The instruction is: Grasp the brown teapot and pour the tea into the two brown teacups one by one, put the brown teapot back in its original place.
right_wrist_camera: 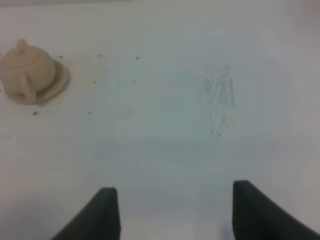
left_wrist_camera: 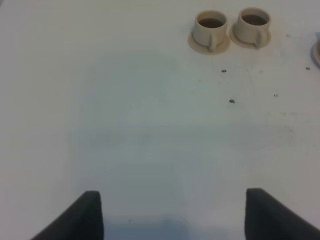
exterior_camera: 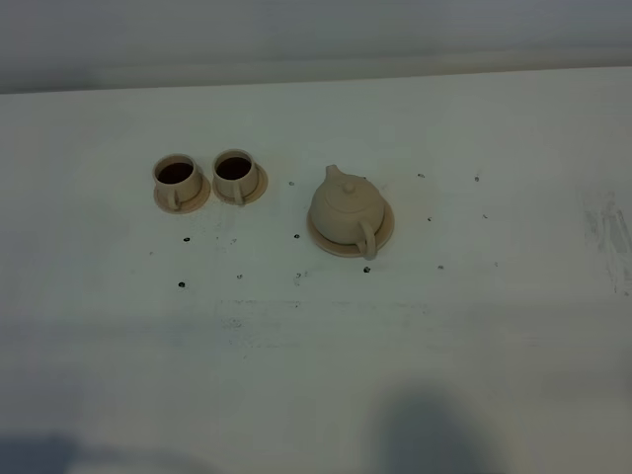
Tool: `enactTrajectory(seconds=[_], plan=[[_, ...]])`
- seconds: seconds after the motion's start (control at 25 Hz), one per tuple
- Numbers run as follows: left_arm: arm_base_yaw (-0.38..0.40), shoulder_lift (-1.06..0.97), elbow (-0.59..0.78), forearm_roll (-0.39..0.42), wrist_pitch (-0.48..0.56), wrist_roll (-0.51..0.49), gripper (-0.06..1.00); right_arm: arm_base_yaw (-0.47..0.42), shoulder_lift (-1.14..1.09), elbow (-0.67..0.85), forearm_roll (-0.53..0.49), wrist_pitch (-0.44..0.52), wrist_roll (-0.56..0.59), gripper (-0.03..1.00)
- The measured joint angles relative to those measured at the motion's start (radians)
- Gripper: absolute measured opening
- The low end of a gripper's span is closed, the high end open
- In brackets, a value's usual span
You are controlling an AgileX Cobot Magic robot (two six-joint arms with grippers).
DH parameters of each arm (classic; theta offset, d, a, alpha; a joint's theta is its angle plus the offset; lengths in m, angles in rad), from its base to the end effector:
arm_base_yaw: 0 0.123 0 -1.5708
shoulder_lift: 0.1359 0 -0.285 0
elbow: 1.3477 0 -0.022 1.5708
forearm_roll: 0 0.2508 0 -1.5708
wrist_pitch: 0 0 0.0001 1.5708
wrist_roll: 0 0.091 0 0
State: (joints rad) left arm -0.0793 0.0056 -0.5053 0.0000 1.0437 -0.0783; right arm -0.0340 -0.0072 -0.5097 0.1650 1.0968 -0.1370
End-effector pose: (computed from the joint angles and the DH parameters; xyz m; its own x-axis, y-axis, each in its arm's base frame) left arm -0.0039 0.0003 0.2802 -0.4445 -0.0431 -0.8947 0.0446 0.9965 -0.0702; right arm -0.0088 0.0136 0.2779 -0.4611 -0.0448 -0.8862 -0.1238 0.9922 0.0143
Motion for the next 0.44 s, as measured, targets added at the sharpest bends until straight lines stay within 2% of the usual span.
enactTrajectory(seconds=[0.44], plan=[[0.000,0.000,0.000,0.000,0.000,0.000,0.59,0.000,0.000,0.000,0.000,0.000,0.000,0.52]])
